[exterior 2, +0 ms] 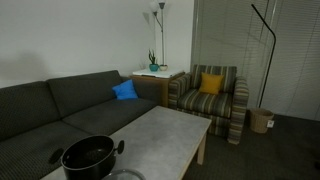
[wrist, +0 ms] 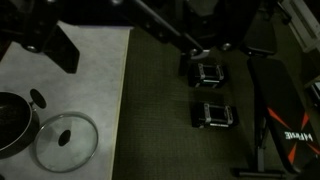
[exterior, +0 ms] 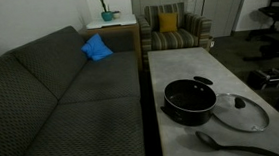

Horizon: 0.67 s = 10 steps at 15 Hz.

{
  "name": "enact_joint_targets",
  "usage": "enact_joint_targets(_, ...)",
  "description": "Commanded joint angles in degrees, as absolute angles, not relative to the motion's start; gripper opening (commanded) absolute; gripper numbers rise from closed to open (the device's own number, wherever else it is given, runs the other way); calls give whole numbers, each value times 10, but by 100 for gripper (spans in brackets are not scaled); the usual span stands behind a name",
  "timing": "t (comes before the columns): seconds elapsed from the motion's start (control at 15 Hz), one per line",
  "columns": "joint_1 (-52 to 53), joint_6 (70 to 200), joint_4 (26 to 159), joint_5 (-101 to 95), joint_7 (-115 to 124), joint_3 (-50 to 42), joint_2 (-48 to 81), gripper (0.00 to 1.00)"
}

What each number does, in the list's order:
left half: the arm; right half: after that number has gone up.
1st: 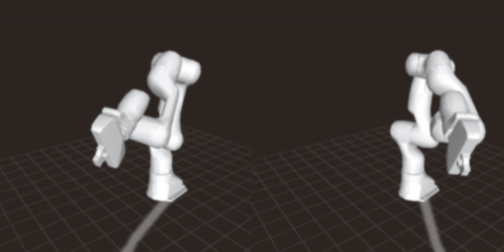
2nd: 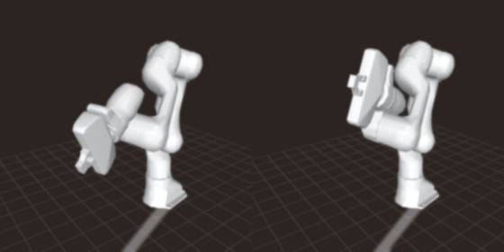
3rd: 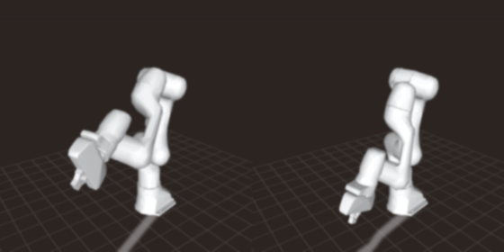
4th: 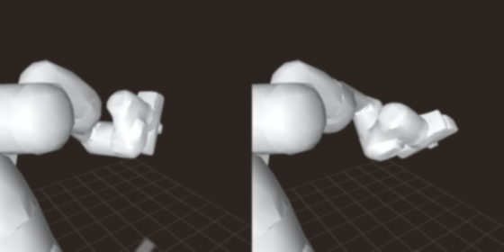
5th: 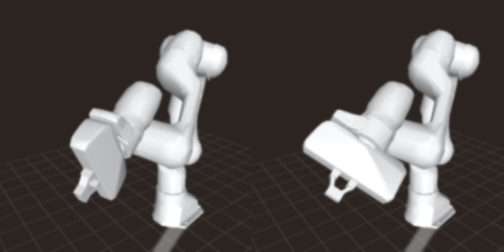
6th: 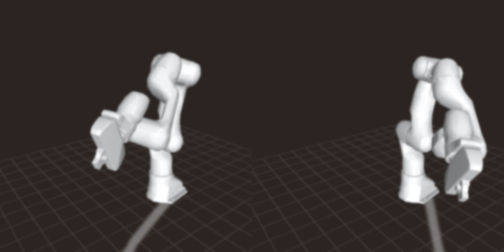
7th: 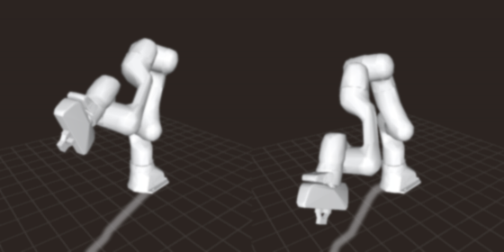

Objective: Pick up the black spoon from the table and put it in the black pot. Pick up the back spoon from the black pot and put it on the table.

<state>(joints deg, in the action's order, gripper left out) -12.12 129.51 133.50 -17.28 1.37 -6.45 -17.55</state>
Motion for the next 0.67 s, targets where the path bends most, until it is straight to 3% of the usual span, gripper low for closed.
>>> enact_joint_targets(0.0,-80,1311,1286,-210,14,-17,-128,100)
enact_joint_targets(0.6,1,1402,1168,-287,-68,25,74,100)
